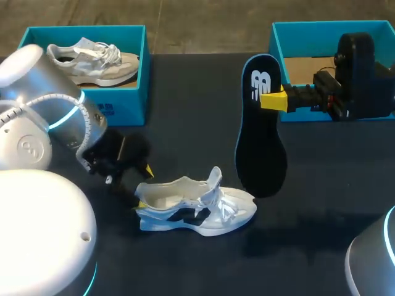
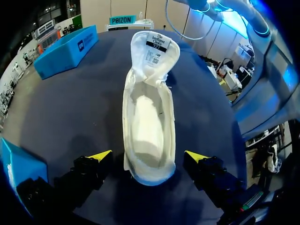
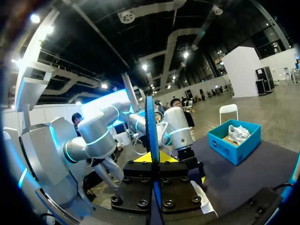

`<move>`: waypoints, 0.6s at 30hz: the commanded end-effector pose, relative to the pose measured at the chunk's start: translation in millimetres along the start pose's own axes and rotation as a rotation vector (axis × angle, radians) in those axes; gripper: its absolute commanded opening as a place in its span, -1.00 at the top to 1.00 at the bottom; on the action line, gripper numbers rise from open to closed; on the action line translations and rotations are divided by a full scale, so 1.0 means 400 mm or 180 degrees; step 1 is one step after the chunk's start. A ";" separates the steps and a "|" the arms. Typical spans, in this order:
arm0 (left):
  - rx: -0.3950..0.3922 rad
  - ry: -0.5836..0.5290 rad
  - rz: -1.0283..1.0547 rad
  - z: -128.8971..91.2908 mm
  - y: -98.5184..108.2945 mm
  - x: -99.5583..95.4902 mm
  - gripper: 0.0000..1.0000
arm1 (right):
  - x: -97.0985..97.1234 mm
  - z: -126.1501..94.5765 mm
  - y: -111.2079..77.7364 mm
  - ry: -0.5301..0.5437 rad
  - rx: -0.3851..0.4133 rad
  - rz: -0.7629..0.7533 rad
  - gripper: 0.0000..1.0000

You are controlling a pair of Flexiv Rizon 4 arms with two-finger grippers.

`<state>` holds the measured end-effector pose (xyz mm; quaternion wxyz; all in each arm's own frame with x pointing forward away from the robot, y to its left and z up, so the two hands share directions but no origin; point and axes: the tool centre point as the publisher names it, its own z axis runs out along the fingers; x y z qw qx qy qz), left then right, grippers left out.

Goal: Take the shoe out of the shoebox, open the shoe tongue, remove and reinsert the insole, then place the shoe into the shoebox

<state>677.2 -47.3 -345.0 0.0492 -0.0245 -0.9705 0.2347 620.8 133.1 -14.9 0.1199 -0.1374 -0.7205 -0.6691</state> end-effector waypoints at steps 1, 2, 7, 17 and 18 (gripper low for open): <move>-0.0296 -0.0086 0.0008 -0.037 -0.033 0.028 -1.00 | -0.001 0.004 -0.001 -0.0002 -0.0001 0.0000 1.00; -0.0335 -0.0109 0.0006 -0.041 -0.037 0.029 -1.00 | -0.001 0.004 -0.001 -0.0002 -0.0001 0.0000 1.00; -0.0513 -0.0193 0.0010 -0.051 -0.048 0.024 -1.00 | -0.001 0.004 -0.001 -0.0002 -0.0001 0.0000 1.00; -0.0693 -0.0217 0.0071 -0.060 -0.065 0.006 -1.00 | -0.001 0.004 -0.001 -0.0002 -0.0001 0.0000 1.00; -0.0720 -0.0218 0.0054 -0.058 -0.065 0.001 -1.00 | -0.001 0.004 -0.001 -0.0002 -0.0001 0.0000 1.00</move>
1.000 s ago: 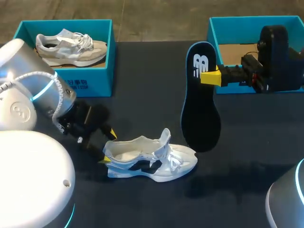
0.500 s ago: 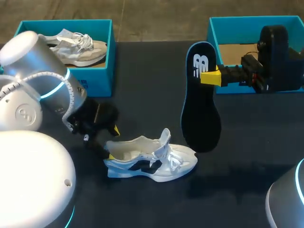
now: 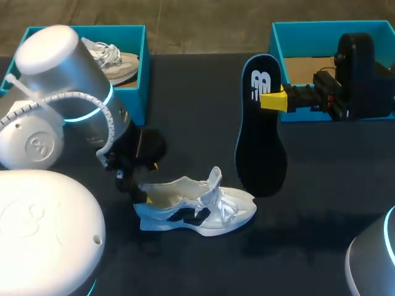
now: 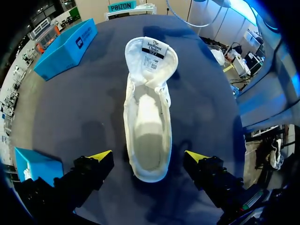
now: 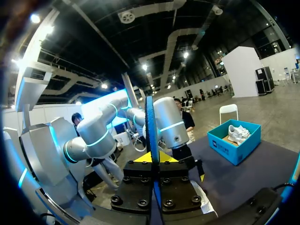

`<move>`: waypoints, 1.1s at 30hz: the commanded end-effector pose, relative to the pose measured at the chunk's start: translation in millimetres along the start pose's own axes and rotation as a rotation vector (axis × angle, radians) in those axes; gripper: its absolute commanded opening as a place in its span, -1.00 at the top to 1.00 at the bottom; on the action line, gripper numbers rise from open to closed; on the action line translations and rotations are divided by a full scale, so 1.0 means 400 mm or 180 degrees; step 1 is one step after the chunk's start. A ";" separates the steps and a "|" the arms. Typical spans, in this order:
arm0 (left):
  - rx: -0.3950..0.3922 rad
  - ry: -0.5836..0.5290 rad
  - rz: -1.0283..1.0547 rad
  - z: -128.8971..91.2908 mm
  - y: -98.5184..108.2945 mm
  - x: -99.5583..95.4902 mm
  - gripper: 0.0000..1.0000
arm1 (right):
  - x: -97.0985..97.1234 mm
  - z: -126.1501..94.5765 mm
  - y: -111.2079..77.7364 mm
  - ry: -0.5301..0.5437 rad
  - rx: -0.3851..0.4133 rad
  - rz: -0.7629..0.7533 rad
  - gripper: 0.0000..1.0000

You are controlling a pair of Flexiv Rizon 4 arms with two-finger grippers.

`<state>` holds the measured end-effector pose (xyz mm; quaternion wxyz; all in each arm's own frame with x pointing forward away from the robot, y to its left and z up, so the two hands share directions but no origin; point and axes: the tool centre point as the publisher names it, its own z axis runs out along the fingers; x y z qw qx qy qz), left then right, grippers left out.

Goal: Take the shoe out of the shoebox, open the shoe tongue, remove and reinsert the insole, then place the shoe into the shoebox

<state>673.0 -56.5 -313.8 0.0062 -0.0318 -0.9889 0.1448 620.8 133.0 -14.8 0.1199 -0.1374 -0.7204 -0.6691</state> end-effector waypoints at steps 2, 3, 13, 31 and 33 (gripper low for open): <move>-0.0172 0.0065 -0.0026 0.005 -0.008 -0.021 -1.00 | -0.001 0.004 -0.001 -0.0002 -0.0001 0.0000 1.00; -0.0204 0.0076 -0.0027 0.007 -0.009 -0.024 -1.00 | -0.001 0.004 -0.001 -0.0002 -0.0001 0.0000 1.00; -0.0220 0.0054 -0.0007 0.022 -0.027 -0.048 -1.00 | -0.001 0.004 -0.001 -0.0002 -0.0001 0.0000 1.00; -0.0272 -0.0078 -0.0071 0.148 -0.102 -0.115 -1.00 | -0.001 0.004 -0.001 -0.0002 -0.0001 0.0000 1.00; -0.0261 -0.0064 -0.0069 0.159 -0.105 -0.120 -1.00 | -0.001 0.004 -0.001 -0.0002 -0.0001 0.0000 1.00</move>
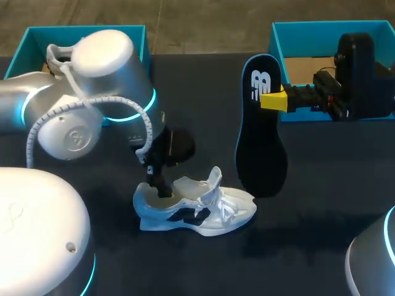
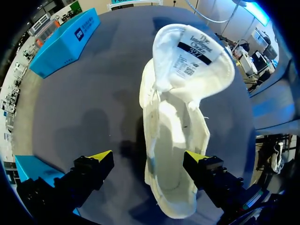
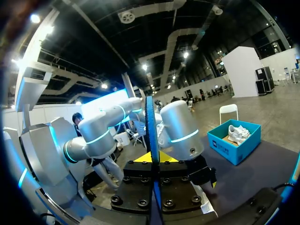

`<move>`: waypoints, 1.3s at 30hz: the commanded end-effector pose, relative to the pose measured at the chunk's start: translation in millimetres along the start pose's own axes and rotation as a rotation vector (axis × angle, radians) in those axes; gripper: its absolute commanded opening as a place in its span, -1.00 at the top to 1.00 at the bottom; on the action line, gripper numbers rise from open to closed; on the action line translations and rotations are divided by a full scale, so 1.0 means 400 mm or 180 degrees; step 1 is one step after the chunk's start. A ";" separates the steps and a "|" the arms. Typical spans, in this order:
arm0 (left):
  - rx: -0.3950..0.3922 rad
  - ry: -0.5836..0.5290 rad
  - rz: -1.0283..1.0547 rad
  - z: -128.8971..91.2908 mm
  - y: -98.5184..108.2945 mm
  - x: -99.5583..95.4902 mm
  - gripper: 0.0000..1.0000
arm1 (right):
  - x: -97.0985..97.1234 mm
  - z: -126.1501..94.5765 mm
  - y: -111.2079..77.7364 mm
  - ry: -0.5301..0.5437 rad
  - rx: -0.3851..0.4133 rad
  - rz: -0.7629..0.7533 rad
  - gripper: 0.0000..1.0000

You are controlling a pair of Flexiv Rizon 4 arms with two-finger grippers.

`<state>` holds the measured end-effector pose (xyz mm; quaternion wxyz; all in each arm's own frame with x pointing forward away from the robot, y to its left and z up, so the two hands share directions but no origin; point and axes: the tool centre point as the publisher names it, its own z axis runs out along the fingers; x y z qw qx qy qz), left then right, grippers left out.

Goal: Take the shoe out of the shoebox, open the shoe tongue, remove and reinsert the insole, then place the shoe into the shoebox

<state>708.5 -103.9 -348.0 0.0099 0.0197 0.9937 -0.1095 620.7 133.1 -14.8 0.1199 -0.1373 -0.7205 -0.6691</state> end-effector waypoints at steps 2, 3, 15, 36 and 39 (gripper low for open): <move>-0.0023 0.0056 -0.0003 0.053 -0.030 -0.023 -1.00 | -0.001 0.004 -0.001 -0.0002 -0.0001 0.0000 1.00; -0.0020 0.0062 0.0002 0.058 -0.032 -0.022 -0.95 | -0.001 0.004 -0.001 -0.0002 -0.0001 0.0000 1.00; -0.0027 0.0112 0.0007 0.112 -0.046 -0.020 -0.62 | -0.001 0.004 -0.001 -0.0002 -0.0001 0.0000 1.00; -0.0142 0.0203 0.0234 0.132 -0.038 -0.013 1.00 | -0.001 0.004 -0.001 -0.0002 -0.0001 0.0000 1.00; -0.0146 0.0203 0.0341 0.111 -0.030 -0.011 1.00 | -0.001 0.004 -0.001 -0.0002 -0.0001 0.0000 1.00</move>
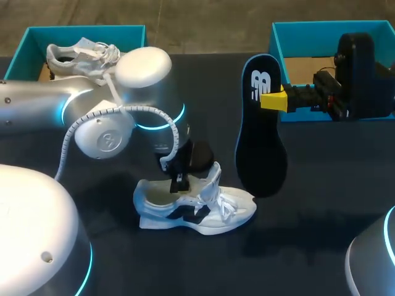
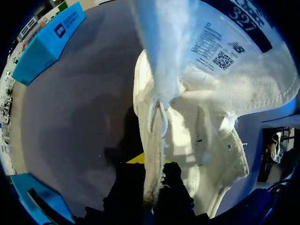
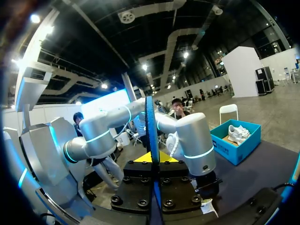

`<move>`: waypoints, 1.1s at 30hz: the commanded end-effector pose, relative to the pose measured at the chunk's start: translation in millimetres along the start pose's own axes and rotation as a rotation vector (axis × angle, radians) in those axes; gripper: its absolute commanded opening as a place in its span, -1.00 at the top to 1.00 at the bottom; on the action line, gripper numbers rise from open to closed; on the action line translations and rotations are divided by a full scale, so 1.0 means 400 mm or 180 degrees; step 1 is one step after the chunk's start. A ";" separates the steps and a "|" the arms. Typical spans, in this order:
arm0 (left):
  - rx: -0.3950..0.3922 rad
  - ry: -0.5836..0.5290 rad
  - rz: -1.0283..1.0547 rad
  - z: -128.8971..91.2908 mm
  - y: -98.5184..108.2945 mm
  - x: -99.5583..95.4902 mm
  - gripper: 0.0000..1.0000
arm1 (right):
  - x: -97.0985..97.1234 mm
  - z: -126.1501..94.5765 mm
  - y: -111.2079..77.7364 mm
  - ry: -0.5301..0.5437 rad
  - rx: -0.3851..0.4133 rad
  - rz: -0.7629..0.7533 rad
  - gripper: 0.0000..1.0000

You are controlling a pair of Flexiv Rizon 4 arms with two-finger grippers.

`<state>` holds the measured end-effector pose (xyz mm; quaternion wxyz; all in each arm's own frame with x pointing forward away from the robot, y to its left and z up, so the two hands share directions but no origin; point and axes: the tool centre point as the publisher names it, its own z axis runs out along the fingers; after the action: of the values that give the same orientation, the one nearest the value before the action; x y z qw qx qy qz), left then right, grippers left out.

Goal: Take the shoe out of the shoebox, open the shoe tongue, remove and reinsert the insole, then place the shoe into the shoebox

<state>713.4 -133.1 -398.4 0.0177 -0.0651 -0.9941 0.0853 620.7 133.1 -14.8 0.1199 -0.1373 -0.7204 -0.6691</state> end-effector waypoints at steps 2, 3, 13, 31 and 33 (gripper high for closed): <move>-0.0014 -0.0019 0.0147 -0.043 0.018 0.007 1.00 | -0.001 0.004 -0.001 -0.0002 -0.0001 0.0000 1.00; -0.0029 -0.0050 0.0165 -0.051 0.020 0.008 1.00 | -0.001 0.004 -0.001 -0.0002 -0.0001 0.0000 1.00; 0.0003 0.0056 0.0917 -0.137 0.024 0.024 1.00 | -0.001 0.004 -0.001 -0.0002 -0.0001 0.0000 1.00; -0.0217 0.0053 0.3100 -0.176 0.046 0.055 1.00 | -0.001 0.004 -0.001 -0.0002 -0.0001 0.0000 1.00; -0.0278 0.0029 0.3342 -0.180 0.049 0.061 1.00 | -0.001 0.004 -0.001 -0.0002 -0.0001 0.0000 1.00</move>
<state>701.9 -105.8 -338.8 -0.0097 -0.4911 -0.8693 0.0550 620.7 133.1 -14.8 0.1199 -0.1373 -0.7204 -0.6691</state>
